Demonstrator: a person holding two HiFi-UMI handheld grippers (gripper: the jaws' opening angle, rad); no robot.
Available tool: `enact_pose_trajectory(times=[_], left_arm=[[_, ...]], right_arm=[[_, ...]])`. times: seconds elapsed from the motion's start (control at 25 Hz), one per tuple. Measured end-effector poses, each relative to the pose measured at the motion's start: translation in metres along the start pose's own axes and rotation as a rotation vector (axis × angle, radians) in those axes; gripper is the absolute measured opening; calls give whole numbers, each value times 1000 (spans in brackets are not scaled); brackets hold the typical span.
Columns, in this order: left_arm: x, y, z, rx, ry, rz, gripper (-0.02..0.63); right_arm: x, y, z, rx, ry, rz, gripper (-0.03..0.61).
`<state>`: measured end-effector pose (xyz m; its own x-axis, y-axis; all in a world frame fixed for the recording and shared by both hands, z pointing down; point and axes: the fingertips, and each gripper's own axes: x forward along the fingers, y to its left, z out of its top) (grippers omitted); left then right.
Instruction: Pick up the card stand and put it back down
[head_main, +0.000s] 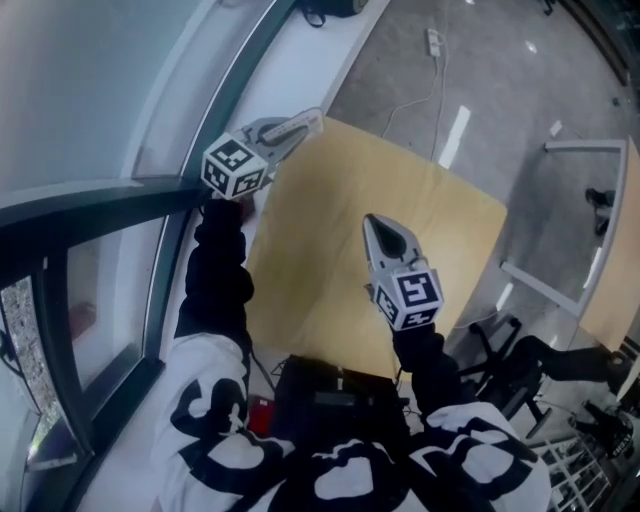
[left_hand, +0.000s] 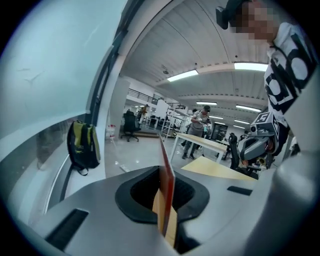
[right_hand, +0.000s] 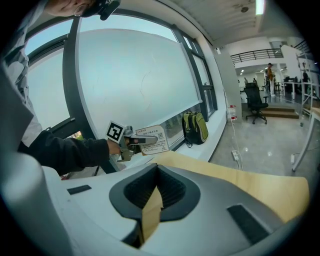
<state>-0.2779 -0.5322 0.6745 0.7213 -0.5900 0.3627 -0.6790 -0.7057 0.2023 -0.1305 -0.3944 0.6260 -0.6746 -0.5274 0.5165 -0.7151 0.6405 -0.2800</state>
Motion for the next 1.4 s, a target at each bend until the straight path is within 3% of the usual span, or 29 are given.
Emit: enact_pose_trajectory(times=[0.28, 0.6, 0.72, 1.0, 1.28, 1.4], left_arm=[[33, -12, -8, -3, 24, -216, 25], [49, -33, -22, 24, 52, -347, 25], [50, -37, -22, 51, 57, -362, 25], [51, -35, -31, 116, 111, -304, 45], [48, -28, -40, 75, 160, -259, 235], [42, -18, -37, 37, 129, -191, 379]], right_arm=[[4, -3, -5, -1, 5, 8, 17], [5, -4, -18, -8, 27, 25, 17], [6, -3, -21, -17, 32, 35, 17], [6, 4, -17, -3, 19, 45, 17], [2, 8, -17, -14, 27, 41, 17], [0, 10, -16, -20, 19, 51, 17]])
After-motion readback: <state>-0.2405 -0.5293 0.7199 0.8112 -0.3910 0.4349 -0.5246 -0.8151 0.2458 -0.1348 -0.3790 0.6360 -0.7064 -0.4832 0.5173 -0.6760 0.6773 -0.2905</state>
